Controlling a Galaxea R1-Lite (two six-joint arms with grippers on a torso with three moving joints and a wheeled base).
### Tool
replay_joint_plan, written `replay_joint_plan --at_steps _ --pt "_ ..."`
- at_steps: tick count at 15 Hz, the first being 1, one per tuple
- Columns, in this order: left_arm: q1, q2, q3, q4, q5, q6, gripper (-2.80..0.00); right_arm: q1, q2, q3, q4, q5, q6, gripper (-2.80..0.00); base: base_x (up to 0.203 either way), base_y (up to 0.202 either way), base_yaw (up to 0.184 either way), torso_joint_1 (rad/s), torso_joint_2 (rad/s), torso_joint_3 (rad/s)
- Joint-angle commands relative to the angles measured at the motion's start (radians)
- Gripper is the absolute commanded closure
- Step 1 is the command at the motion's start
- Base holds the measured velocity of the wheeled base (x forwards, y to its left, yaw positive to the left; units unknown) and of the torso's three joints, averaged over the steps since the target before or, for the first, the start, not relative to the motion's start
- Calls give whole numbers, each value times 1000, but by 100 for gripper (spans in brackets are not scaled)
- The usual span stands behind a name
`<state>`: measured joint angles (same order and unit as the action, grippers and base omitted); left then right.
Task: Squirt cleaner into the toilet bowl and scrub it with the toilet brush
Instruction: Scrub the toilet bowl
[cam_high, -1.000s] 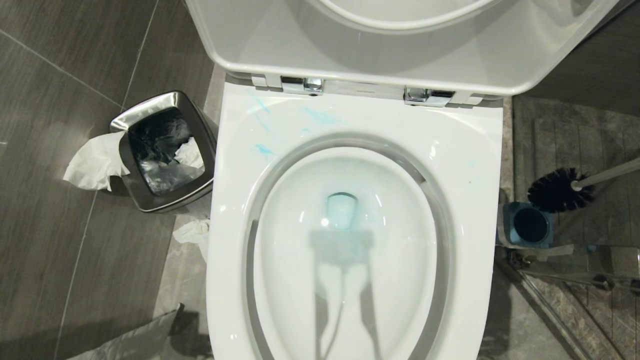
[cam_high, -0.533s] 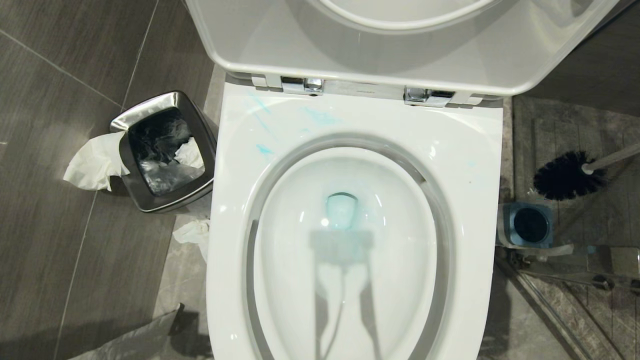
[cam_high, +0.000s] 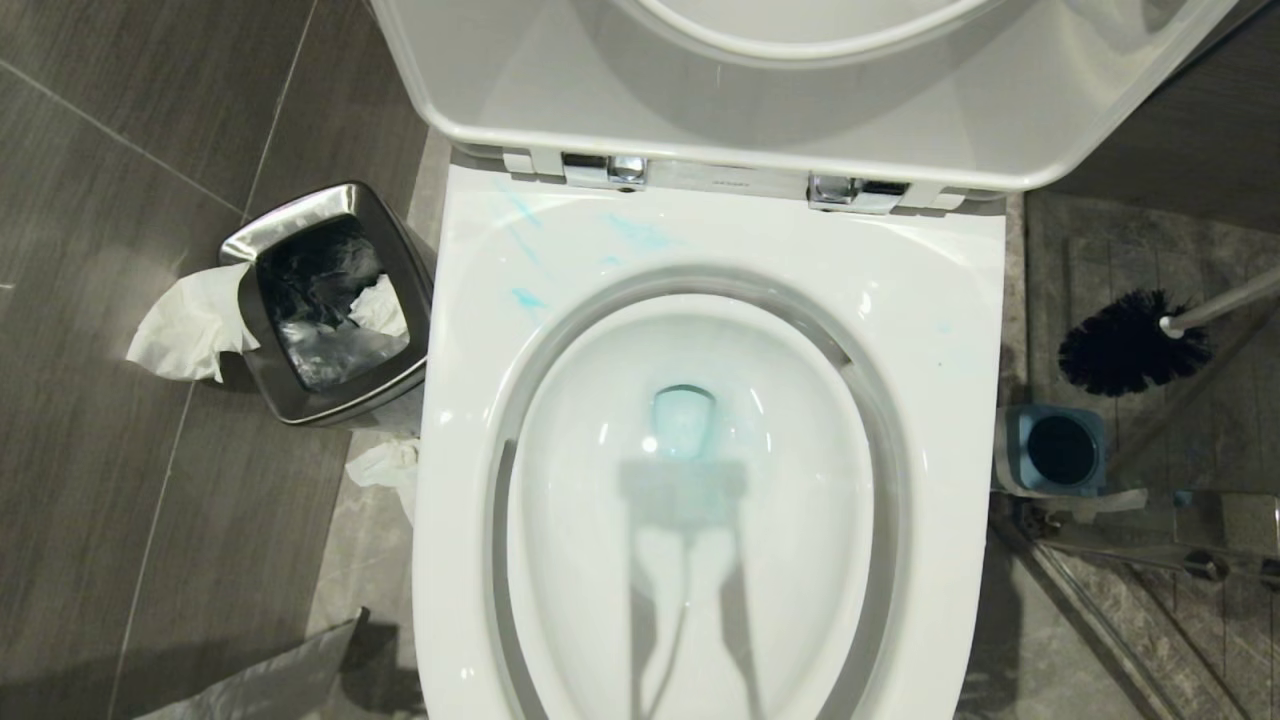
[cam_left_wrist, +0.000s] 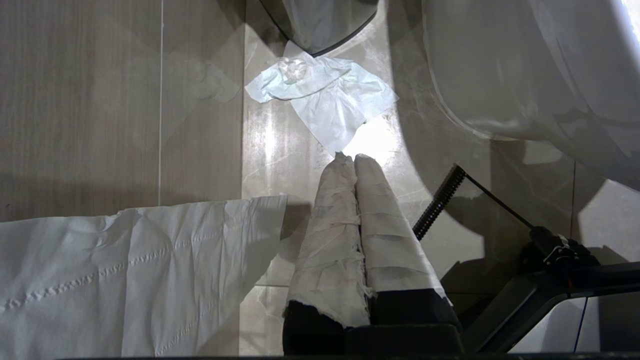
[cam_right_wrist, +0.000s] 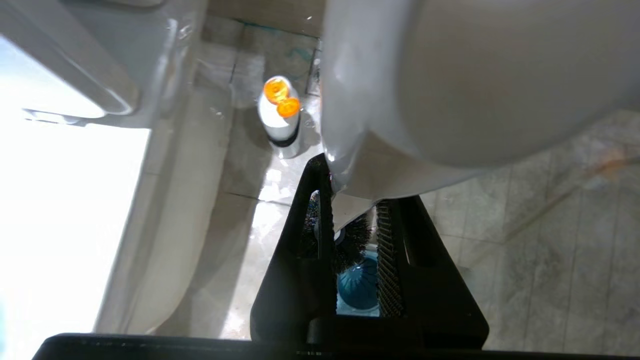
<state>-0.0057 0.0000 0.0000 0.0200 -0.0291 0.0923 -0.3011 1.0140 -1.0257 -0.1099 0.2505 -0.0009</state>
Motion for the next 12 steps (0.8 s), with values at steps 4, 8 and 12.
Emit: replay_joint_plan --at_steps 4,8,12 --pt "0 0 0 0 -6 10 0 1 1 -52 16 28 -1 0 0 0 0 0 0 0" --pt "0 0 -2 1 -6 12 0 2 -3 -100 85 27 -1 0 0 0 0 0 0 0" --pt "0 0 -2 1 -6 12 0 2 -9 -103 87 27 -2 0 0 0 0 1 1 101"
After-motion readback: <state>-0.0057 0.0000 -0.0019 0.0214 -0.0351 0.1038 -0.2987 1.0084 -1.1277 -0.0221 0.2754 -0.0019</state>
